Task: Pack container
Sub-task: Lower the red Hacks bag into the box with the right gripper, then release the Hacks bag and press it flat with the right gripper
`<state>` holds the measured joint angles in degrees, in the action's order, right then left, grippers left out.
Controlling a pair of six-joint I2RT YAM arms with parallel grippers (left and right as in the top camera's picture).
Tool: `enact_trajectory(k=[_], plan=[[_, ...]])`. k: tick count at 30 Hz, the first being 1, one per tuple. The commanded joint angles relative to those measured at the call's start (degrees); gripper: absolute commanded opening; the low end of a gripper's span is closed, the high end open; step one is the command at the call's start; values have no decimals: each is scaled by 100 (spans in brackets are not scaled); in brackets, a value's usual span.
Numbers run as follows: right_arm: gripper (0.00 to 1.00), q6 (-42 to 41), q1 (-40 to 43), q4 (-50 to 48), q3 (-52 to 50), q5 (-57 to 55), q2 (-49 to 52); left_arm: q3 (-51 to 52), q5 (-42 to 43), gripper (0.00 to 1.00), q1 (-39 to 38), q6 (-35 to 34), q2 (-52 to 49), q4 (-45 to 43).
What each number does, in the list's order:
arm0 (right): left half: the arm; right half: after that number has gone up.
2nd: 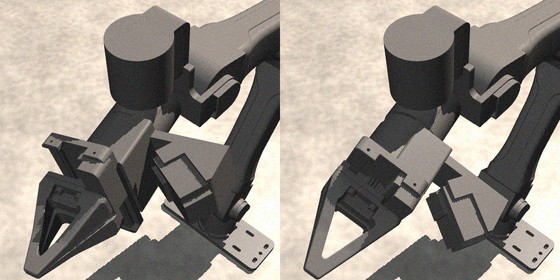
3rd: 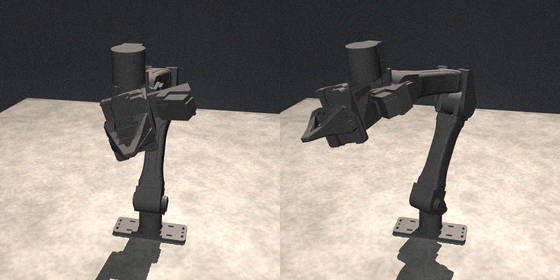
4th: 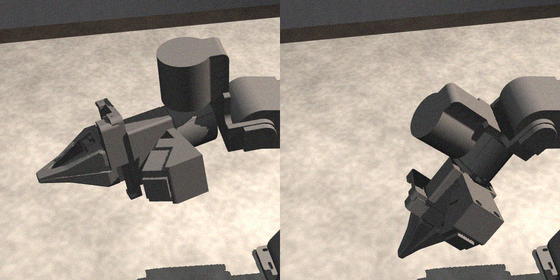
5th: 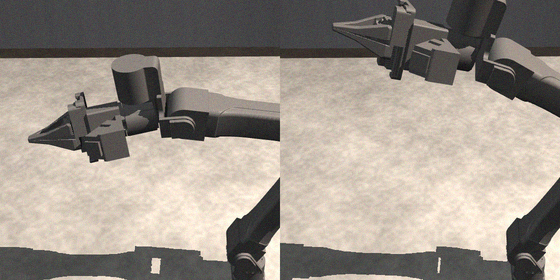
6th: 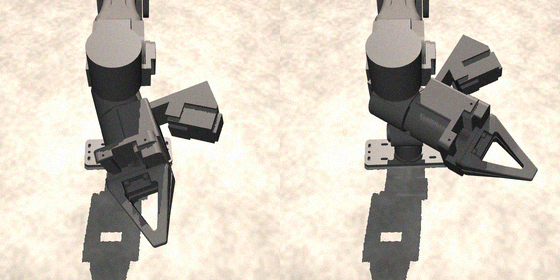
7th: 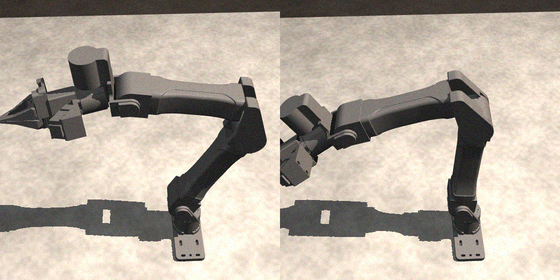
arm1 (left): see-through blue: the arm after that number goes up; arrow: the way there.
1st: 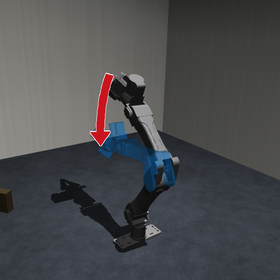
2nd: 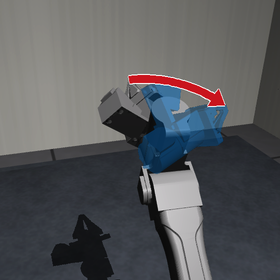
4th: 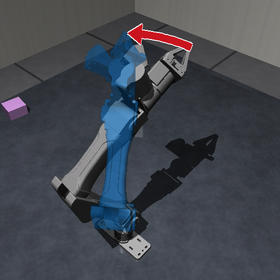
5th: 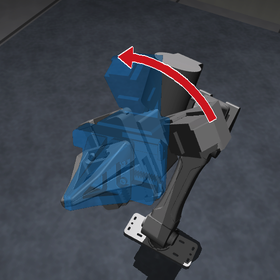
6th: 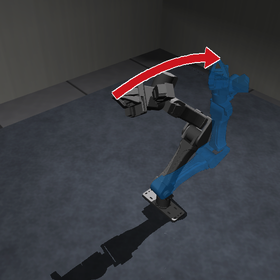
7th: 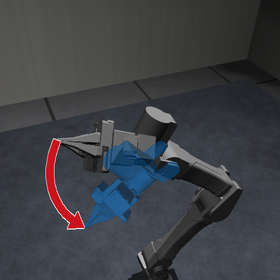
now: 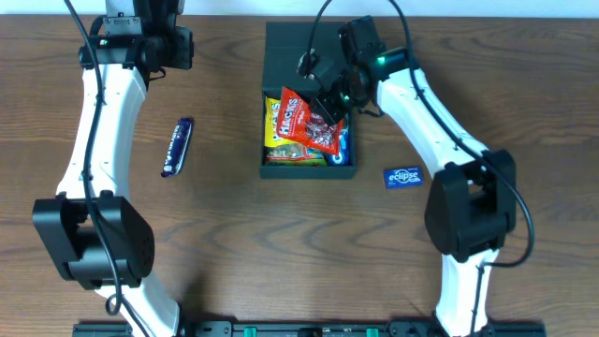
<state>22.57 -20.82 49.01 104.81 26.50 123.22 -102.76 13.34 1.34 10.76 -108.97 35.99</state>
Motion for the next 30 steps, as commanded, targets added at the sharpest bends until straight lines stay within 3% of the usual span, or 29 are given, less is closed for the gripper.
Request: enact_trajectory(k=[1,14,19,30], plan=[[1,-68,-28,-116,-61,94,258,-9,26,18,24,61,146,20],[1,203,-466,-1045,-61,372,719,-9,26,18,24,61,146,17],[1,98,-483,-1106,-55,11,682,-9,26,18,24,61,146,20],[1,-164,-146,-658,-46,7,-568,-4,26,19,24,61,144,22]])
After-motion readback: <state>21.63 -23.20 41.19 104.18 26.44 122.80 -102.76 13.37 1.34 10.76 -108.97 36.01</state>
